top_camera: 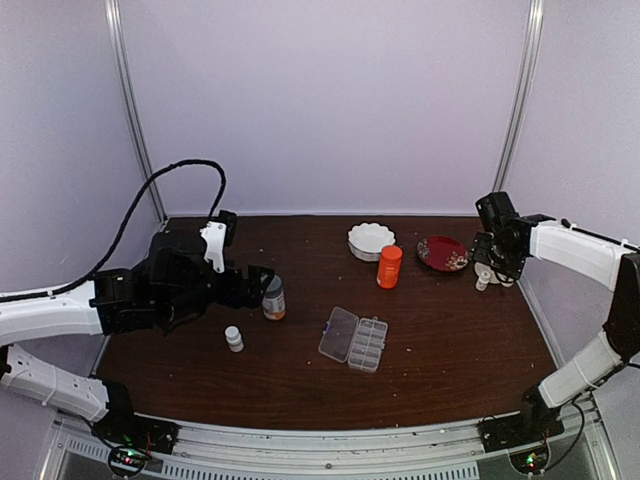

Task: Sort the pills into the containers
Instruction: Pick up the pill bottle from the corner of the board.

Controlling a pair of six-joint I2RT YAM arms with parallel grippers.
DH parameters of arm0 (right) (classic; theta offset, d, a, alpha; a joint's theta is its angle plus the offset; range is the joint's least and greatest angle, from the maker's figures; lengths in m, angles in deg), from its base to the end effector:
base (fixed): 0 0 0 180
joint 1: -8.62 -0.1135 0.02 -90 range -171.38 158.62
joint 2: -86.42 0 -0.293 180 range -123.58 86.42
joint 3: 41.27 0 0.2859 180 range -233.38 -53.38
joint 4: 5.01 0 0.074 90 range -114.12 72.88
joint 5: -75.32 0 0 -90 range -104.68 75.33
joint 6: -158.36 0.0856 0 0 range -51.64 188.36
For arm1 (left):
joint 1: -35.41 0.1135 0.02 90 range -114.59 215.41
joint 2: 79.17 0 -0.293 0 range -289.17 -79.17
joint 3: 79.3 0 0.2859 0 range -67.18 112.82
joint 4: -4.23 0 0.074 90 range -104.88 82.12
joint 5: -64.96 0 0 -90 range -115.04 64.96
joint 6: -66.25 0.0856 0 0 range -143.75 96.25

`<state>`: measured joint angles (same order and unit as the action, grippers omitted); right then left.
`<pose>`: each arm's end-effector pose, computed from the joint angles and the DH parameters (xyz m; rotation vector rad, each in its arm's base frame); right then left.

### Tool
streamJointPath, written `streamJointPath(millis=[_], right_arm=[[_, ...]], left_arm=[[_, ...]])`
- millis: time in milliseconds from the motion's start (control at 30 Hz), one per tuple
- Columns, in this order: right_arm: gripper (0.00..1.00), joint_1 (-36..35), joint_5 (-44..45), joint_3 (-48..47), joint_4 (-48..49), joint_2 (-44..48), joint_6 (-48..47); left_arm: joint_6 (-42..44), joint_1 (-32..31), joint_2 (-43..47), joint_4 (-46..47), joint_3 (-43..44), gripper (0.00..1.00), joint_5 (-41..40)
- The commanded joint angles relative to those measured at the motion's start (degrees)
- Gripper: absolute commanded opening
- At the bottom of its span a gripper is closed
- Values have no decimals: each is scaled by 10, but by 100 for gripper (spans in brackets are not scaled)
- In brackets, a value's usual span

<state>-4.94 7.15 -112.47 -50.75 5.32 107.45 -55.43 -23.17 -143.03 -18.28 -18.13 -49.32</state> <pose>0.3408 0.0495 0.2271 0.6814 2.3490 -0.0873 0.1938 -0.2497 0.2984 0.1997 2.0089 -0.5961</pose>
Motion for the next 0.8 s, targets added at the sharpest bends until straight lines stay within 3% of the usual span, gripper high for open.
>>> streamJointPath(millis=[0, 200, 767], right_arm=[[82, 18, 34, -40, -34, -41, 13], [75, 35, 18, -65, -18, -94, -4], [63, 69, -32, -116, 14, -222, -18]], left_arm=[[-16, 0, 54, 68, -48, 97, -63], [0, 0, 135, 159, -119, 97, -71], [18, 0, 167, 139, -127, 98, -76]])
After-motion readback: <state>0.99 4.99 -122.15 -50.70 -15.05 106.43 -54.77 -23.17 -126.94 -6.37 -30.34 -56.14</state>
